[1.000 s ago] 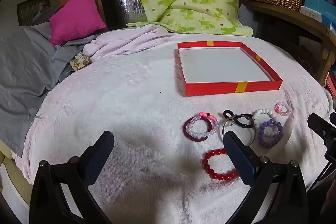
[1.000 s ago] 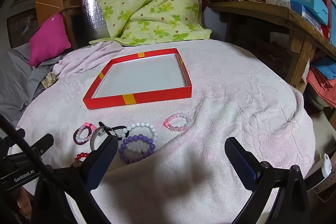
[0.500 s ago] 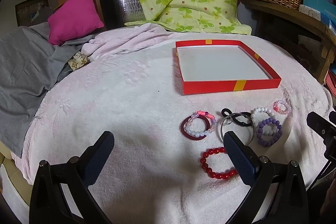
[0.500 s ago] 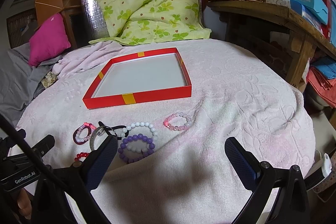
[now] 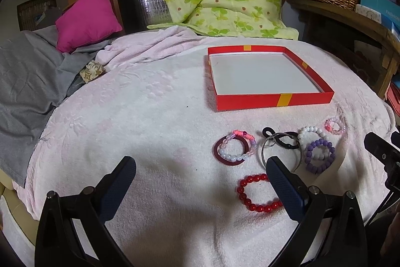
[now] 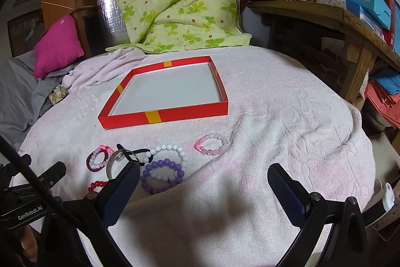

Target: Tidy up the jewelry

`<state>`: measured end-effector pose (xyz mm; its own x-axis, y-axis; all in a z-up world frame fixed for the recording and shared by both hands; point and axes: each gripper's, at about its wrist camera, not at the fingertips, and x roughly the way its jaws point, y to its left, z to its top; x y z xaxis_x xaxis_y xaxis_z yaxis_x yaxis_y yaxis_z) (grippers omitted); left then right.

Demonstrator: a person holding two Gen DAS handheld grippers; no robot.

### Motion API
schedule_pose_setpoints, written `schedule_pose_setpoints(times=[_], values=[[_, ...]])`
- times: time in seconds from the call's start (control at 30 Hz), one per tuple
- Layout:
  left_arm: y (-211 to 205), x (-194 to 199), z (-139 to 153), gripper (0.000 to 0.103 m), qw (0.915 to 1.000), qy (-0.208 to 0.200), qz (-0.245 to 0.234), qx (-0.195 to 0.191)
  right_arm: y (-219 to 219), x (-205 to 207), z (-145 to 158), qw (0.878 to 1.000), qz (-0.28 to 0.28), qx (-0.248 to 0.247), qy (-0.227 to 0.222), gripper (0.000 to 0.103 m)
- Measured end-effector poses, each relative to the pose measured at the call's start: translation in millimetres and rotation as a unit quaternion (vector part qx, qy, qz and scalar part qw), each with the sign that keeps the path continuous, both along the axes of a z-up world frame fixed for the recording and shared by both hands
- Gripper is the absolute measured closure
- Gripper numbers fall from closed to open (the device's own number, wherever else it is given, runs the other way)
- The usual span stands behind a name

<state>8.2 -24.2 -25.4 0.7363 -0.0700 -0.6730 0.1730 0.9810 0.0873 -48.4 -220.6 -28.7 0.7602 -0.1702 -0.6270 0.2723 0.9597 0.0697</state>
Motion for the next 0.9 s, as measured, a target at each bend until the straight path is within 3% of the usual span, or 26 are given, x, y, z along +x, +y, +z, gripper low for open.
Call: schedule_pose_setpoints(times=[0.33,0.4,0.9], values=[[-0.1,-0.2,-0.8,0.000,1.0000,0.002,-0.002,0.001,-1.2,-1.1,-1.9,1.000,0.000,-0.009,0.001,0.000],[-0.4,-0.3,-1.2,0.000,1.0000,0.003,-0.002,0.000,-1.2,-0.2,-1.3,0.999,-0.001,-0.033,0.006,0.000],[-0.7,1.2,-3.2,0.000,1.0000,0.006,-0.004,0.000,-1.3,-0.3,-1.7,1.000,-0.001,-0.011,0.002,0.000]])
